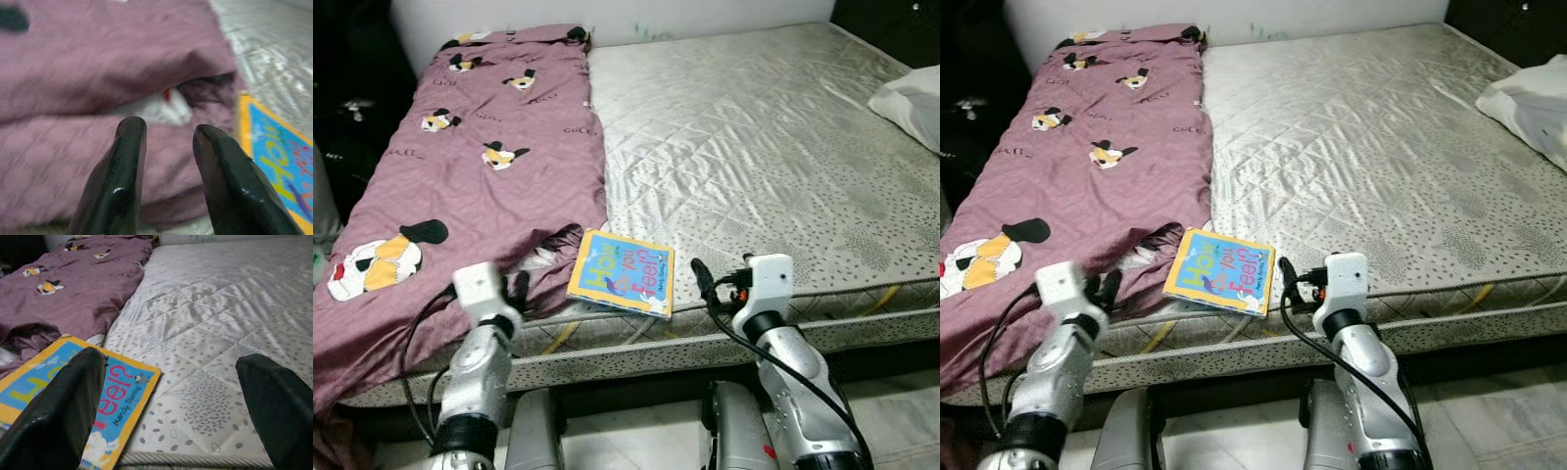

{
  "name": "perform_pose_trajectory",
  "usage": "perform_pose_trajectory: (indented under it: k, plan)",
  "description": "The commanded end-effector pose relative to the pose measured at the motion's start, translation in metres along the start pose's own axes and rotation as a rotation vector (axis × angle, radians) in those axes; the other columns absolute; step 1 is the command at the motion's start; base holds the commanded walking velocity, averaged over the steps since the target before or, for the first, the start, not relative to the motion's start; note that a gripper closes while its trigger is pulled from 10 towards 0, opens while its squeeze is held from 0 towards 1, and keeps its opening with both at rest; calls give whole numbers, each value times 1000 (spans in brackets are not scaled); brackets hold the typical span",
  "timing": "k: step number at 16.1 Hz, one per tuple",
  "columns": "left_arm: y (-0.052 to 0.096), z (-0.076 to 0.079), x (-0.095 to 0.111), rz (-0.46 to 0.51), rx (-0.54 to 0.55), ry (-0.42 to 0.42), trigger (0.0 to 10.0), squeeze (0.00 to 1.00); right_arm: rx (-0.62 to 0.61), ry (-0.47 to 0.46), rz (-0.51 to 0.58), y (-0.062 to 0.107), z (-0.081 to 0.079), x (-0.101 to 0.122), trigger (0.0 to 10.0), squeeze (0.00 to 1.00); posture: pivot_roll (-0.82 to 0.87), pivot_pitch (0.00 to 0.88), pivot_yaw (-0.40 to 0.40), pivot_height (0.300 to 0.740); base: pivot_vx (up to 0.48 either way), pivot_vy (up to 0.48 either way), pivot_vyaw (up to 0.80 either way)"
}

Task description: Clean up the room

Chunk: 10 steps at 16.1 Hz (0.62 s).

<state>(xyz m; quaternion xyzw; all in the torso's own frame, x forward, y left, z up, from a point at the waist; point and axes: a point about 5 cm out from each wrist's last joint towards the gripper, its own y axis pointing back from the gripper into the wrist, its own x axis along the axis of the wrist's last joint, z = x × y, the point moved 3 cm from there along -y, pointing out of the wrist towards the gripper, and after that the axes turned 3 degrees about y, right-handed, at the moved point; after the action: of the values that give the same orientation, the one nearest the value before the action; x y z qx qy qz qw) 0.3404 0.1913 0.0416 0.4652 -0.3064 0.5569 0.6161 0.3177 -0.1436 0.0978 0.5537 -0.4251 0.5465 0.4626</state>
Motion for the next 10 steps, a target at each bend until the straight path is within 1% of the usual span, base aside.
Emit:
perform_pose_trajectory:
  k: [1, 3, 6, 7, 8, 9, 10]
  plan:
    - [-6, 4, 3, -5, 5, 27, 10000, 1000, 23, 13, 1, 2, -5, 3, 10000, 0, -58, 84, 56, 555, 0, 0, 0]
    - [-11, 9, 1, -20, 2, 28, 10000, 1000, 22, 21, -4, 6, -4, 2, 10000, 0, -75, 98, 54, 555, 0, 0, 0]
    - [-19, 16, 3, -35, -20, 24, 10000, 1000, -3, 35, -14, 13, 4, 3, 10000, 0, -100, 116, 54, 555, 0, 0, 0]
    - [-23, 22, 2, -51, -36, 22, 10000, 1000, -6, 38, -18, 15, 5, 4, 10000, 0, -112, 126, 53, 555, 0, 0, 0]
    - [-23, 24, 1, -56, -41, 20, 10000, 1000, -7, 39, -18, 16, 5, 5, 10000, 0, -113, 127, 53, 555, 0, 0, 0]
    - [-24, 31, -1, -64, -64, 20, 10000, 1000, -9, 42, -22, 18, 6, 5, 10000, 0, -117, 132, 52, 555, 0, 0, 0]
    - [-24, 34, -4, -71, -70, 17, 10000, 1000, -10, 43, -23, 18, 6, 5, 10000, 0, -119, 135, 51, 555, 0, 0, 0]
